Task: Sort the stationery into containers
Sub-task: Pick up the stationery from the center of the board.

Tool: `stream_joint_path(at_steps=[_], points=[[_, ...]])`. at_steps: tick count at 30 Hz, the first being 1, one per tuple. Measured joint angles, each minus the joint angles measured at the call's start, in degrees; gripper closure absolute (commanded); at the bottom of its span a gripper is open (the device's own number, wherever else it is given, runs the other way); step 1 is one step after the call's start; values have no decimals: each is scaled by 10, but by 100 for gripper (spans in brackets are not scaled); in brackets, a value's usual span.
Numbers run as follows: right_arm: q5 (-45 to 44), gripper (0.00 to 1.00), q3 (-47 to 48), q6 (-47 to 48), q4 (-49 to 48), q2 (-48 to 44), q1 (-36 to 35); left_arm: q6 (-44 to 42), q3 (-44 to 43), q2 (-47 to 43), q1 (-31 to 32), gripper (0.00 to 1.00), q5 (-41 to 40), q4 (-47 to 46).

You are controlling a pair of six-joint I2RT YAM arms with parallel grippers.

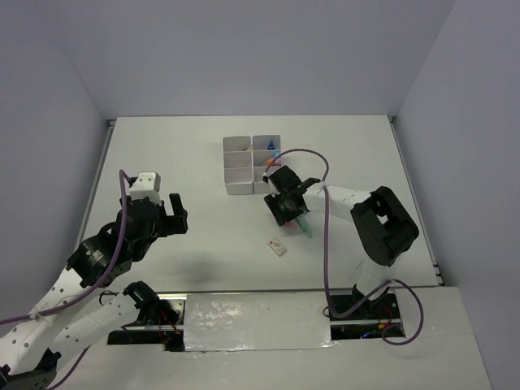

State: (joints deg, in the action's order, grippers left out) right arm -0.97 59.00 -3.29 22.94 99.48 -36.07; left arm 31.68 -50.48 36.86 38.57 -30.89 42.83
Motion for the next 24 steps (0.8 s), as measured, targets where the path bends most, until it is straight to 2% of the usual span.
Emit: stream_joint_path(at_steps=[3, 7, 11, 13, 14, 15, 17, 20, 23, 24], points=[[-10, 53, 6, 0, 11, 9, -13, 0, 0, -7, 0, 1, -3, 0], [-15, 64, 22, -1, 28, 20, -23, 0, 0, -10, 0, 1, -3, 0], [-23, 70, 37, -4, 41, 31, -27, -1, 0, -12, 0, 1, -3, 0], [-27, 68, 40, -7, 42, 34, -35, -1, 2, -16, 0, 1, -3, -4], [-29, 64, 42, -9, 42, 35, -40, -2, 3, -19, 0, 1, -2, -4], [-31, 55, 44, -11, 42, 37, -45, -2, 4, -22, 0, 1, -2, -5], [-34, 54, 48, -15, 41, 41, -56, -3, 7, -29, 0, 1, -1, -7], [-43, 64, 56, -21, 41, 48, -72, -3, 11, -35, 0, 1, 1, -9], [-54, 99, 59, -25, 37, 50, -87, -3, 12, -39, 0, 1, 2, -9], [-56, 100, 59, -29, 36, 50, -89, -3, 12, -40, 0, 1, 3, -9]])
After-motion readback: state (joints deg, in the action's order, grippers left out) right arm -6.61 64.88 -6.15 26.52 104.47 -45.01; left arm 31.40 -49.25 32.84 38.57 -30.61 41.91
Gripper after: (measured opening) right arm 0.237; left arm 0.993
